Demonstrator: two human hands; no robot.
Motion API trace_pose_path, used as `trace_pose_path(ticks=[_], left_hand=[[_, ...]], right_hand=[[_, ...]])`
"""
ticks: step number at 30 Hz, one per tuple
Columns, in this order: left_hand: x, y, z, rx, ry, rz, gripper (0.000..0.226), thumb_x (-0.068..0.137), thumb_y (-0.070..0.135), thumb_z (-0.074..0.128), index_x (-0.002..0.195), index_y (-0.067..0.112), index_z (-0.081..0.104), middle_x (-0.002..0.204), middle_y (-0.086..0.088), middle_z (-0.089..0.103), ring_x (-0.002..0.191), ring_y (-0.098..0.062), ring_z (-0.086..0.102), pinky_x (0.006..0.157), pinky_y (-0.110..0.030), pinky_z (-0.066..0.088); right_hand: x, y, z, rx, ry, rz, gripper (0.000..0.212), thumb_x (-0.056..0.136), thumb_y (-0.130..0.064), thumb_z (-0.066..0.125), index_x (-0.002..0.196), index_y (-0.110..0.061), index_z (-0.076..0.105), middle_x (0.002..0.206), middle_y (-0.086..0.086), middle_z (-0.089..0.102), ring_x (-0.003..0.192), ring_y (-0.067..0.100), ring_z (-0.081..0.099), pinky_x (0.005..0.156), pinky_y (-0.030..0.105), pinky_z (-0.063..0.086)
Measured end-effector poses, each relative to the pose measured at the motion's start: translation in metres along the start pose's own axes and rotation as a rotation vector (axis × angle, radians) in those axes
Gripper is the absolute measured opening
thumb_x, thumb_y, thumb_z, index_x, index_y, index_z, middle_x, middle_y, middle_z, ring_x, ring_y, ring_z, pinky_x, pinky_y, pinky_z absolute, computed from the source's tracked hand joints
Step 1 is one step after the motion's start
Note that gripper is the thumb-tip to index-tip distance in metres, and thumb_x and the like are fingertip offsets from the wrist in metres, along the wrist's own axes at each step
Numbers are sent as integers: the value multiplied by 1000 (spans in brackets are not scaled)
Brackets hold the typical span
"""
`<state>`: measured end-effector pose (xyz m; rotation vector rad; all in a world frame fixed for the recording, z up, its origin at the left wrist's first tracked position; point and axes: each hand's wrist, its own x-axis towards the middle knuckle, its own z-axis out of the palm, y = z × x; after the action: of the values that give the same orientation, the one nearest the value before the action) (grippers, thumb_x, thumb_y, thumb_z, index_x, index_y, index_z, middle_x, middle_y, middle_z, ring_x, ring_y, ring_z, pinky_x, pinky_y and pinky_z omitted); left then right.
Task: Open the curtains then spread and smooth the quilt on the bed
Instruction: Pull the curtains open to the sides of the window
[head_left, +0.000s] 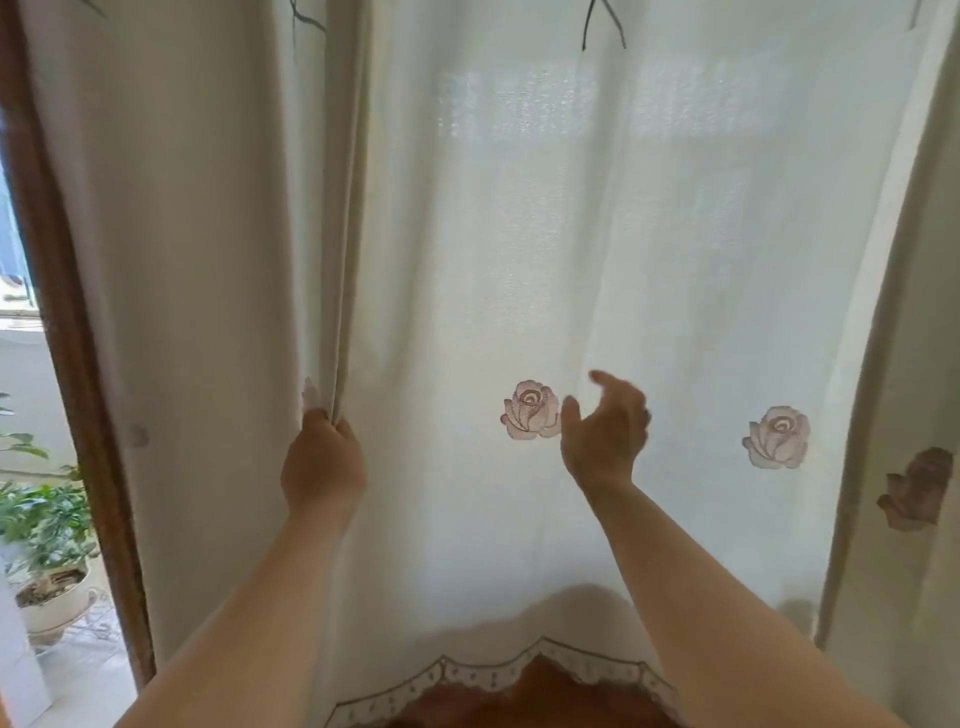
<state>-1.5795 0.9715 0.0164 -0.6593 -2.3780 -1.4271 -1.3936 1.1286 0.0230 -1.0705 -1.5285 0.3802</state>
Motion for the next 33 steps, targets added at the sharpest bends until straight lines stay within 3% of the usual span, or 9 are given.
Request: trace_pose_path(ticks=[6, 10, 12, 14, 17, 24, 28, 30, 33], left_hand=[[-25, 40, 26, -88, 132, -22, 35, 89, 14, 52, 119, -4, 48, 117, -28, 53, 106, -47, 51, 87, -54, 43], [-35, 68, 47, -135, 99, 131, 41, 92, 12, 49, 130, -1, 41, 118, -24, 56, 105, -44, 55, 88, -52, 43], [-40, 78, 52, -154, 23, 135, 28, 93, 4, 40, 121, 0, 45, 113, -21, 59, 103, -43, 57, 87, -48, 44], [-44, 85, 55, -171, -44, 101, 23, 93, 0, 37, 115, 2, 44, 110, -19, 59, 104, -40, 57, 86, -45, 44], [-51, 93, 59, -174, -105, 121, 23, 91, -3, 34, 113, 2, 42, 106, -20, 59, 101, -39, 57, 79, -39, 41], [-44, 88, 61, -169, -150, 140, 18, 92, 0, 32, 108, 4, 40, 103, -22, 59, 96, -41, 58, 78, -41, 44], [-26, 65, 40, -139, -71, 127, 18, 97, 4, 29, 109, -1, 41, 100, -26, 60, 94, -43, 58, 75, -43, 43], [-19, 54, 27, -123, -37, 129, 19, 98, 5, 30, 110, -3, 42, 97, -27, 60, 94, -43, 58, 74, -40, 40], [-15, 45, 11, -175, -54, 90, 18, 101, 13, 30, 102, 4, 45, 96, -19, 59, 98, -33, 55, 79, -27, 32]], right_hand=[[49, 42, -66, -99, 212, 241, 105, 77, -44, 72, 151, -8, 6, 158, 19, -4, 147, 32, -4, 118, 47, 1], [65, 72, -95, -140, 252, 373, 124, 69, -56, 75, 151, -4, -1, 157, 22, 7, 146, 36, 7, 117, 52, 7], [72, 84, -100, -115, 267, 456, 116, 70, -52, 75, 149, -2, 7, 150, 20, 31, 139, 38, 30, 113, 53, 22], [79, 89, -102, -78, 223, 457, 81, 82, -42, 59, 142, 0, 24, 131, 21, 52, 123, 40, 49, 106, 50, 33], [78, 81, -94, -108, 104, 318, 40, 100, -24, 36, 123, 7, 46, 120, 29, 55, 112, 45, 54, 94, 47, 41], [41, 34, -40, -247, -271, -71, 13, 90, -12, 44, 89, -12, 57, 81, 15, 70, 78, 37, 67, 68, 34, 47], [7, -1, -10, -230, -469, -197, 23, 84, -10, 44, 65, -19, 36, 65, 1, 53, 70, 29, 44, 64, 31, 30], [-4, -11, 1, -191, -509, -216, 32, 88, -10, 42, 62, -23, 29, 66, 3, 53, 72, 26, 38, 64, 30, 26], [-7, -11, 11, -121, -521, -252, 24, 98, -21, 38, 77, -17, 48, 83, 17, 61, 78, 31, 48, 70, 32, 29]])
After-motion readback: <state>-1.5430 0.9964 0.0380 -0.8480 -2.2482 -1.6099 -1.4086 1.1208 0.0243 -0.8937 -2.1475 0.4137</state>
